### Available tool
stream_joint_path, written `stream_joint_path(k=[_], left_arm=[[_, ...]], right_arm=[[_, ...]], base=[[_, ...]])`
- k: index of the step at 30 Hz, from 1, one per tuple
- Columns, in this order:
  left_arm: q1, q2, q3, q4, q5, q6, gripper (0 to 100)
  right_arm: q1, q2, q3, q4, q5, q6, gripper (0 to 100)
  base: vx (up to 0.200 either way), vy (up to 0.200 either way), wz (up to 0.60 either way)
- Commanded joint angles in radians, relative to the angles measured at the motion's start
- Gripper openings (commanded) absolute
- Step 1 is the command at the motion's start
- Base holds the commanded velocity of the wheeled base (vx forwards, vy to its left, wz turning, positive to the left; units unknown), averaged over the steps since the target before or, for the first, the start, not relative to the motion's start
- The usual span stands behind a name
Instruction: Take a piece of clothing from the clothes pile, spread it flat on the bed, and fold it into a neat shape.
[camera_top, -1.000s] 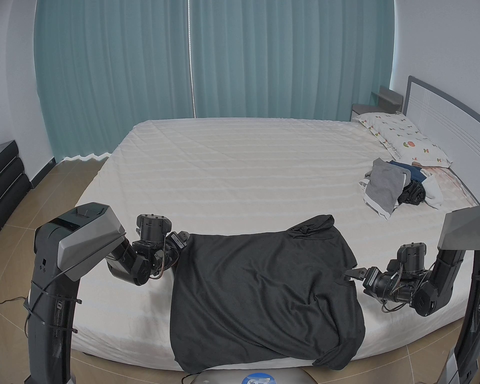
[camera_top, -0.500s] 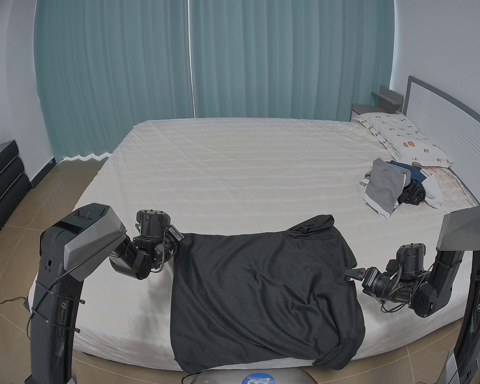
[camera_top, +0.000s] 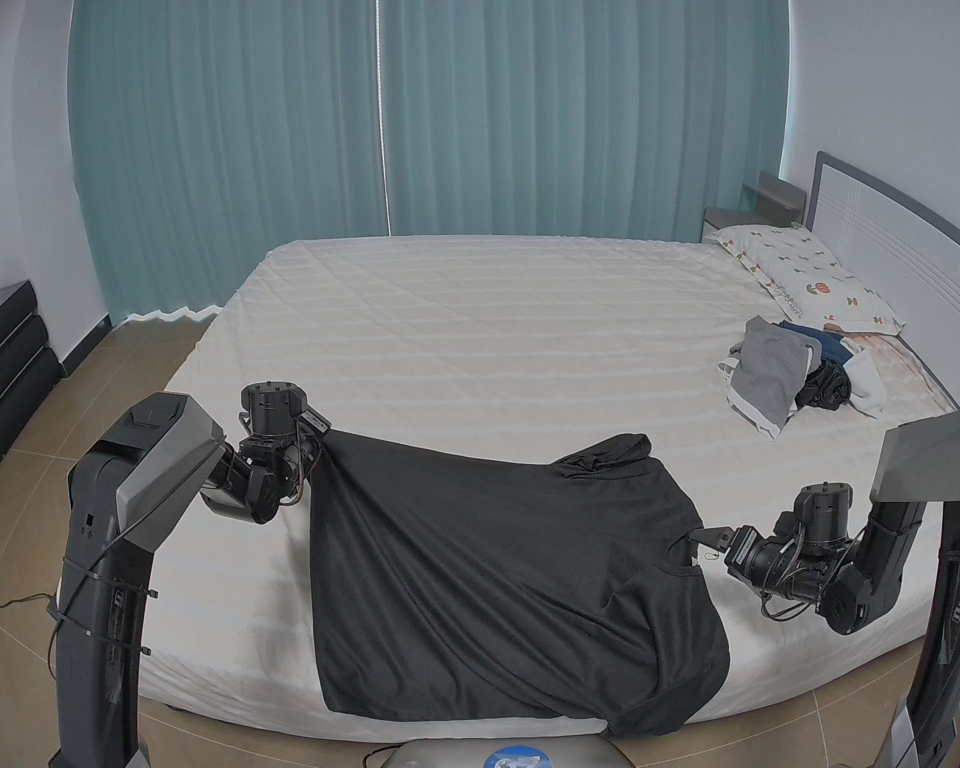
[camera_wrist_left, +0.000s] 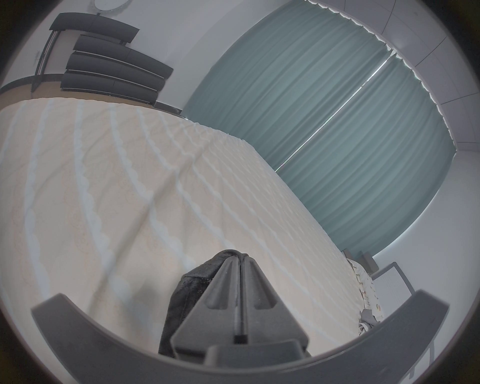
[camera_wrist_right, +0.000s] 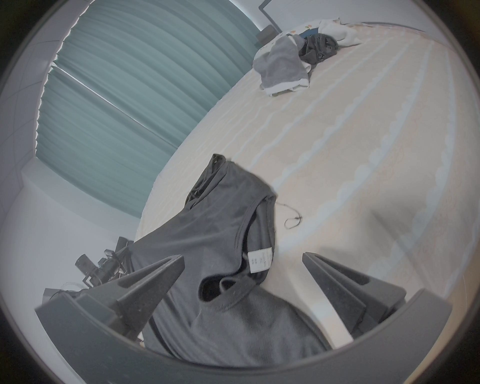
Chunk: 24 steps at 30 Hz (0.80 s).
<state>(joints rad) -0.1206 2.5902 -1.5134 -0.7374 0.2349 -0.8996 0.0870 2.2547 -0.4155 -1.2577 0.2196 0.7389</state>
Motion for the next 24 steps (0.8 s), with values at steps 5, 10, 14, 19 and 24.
stream_joint_path(k=[5, 10, 14, 19, 24], left_arm=[[0.027, 0.034, -0.076, 0.058, 0.001, -0.004, 0], [0.049, 0.034, -0.088, 0.062, 0.001, -0.024, 100], [0.059, 0.044, -0.094, 0.075, -0.003, -0.025, 100], [0.059, 0.054, -0.088, 0.092, -0.006, -0.025, 100], [0.065, 0.041, -0.047, 0.130, -0.008, -0.038, 100]], right_arm=[[-0.006, 0.105, -0.095, -0.012, -0.098, 0.005, 100], [-0.007, 0.146, -0.161, 0.001, -0.132, 0.004, 100], [0.000, 0.181, -0.213, 0.004, -0.132, 0.004, 100], [0.008, 0.200, -0.353, 0.118, -0.144, 0.000, 100], [0.010, 0.229, -0.537, 0.320, -0.175, 0.000, 100]], base=[[0.000, 0.000, 0.00], [0.000, 0.000, 0.00], [0.000, 0.000, 0.00], [0.000, 0.000, 0.00], [0.000, 0.000, 0.00]])
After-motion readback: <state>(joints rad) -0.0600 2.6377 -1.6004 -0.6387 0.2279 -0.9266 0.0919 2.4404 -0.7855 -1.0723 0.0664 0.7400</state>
